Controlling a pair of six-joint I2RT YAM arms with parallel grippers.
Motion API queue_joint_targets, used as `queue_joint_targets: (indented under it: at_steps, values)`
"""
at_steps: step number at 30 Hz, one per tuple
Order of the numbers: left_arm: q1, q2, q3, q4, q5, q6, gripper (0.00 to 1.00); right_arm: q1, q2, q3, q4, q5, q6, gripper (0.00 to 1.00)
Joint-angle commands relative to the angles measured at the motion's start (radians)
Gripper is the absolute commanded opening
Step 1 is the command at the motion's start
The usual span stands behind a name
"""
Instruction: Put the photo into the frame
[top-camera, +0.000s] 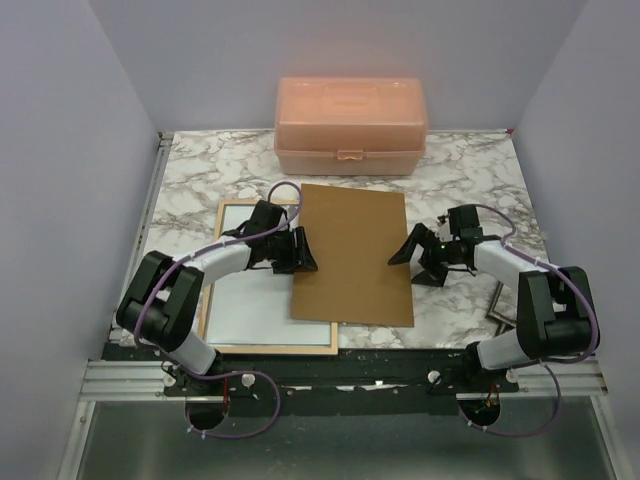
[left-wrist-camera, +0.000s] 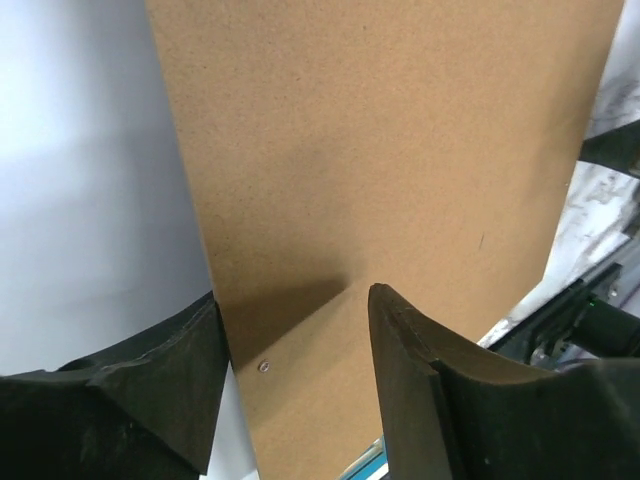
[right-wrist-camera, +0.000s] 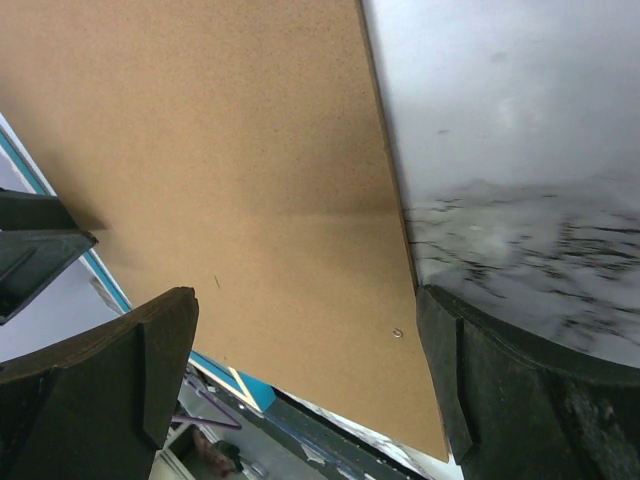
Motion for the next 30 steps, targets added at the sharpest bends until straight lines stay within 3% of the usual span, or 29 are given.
queue_joint_targets:
  at_steps: [1, 6, 11, 14, 16, 18, 25, 30]
  values:
    - [-0.003, -0.122, -0.051, -0.06, -0.074, 0.019, 0.52, 0.114, 0.052, -0.018, 0.031, -0.005, 0.044, 1.0]
    - [-0.002, -0.235, -0.084, -0.187, -0.206, 0.043, 0.51, 0.212, 0.066, 0.014, 0.054, 0.01, 0.103, 0.99]
    - [0.001, -0.325, -0.078, -0.388, -0.432, 0.087, 0.56, 0.332, 0.07, 0.053, 0.072, 0.046, 0.167, 0.99]
    - [0.001, -0.367, -0.068, -0.526, -0.617, 0.043, 0.73, 0.412, 0.079, 0.069, 0.097, 0.069, 0.217, 0.99]
    - [0.005, -0.39, -0.066, -0.571, -0.646, 0.01, 0.85, 0.448, 0.083, 0.077, 0.103, 0.092, 0.236, 0.99]
    - [0.007, -0.399, -0.045, -0.632, -0.687, -0.015, 0.91, 0.458, 0.08, 0.079, 0.099, 0.115, 0.243, 0.99]
    - [0.007, -0.461, 0.001, -0.715, -0.774, -0.018, 0.92, 0.452, 0.033, 0.106, 0.009, 0.262, 0.228, 1.0]
    - [0.007, -0.525, -0.04, -0.607, -0.64, 0.033, 0.88, 0.398, 0.017, 0.062, 0.096, 0.177, 0.226, 0.99]
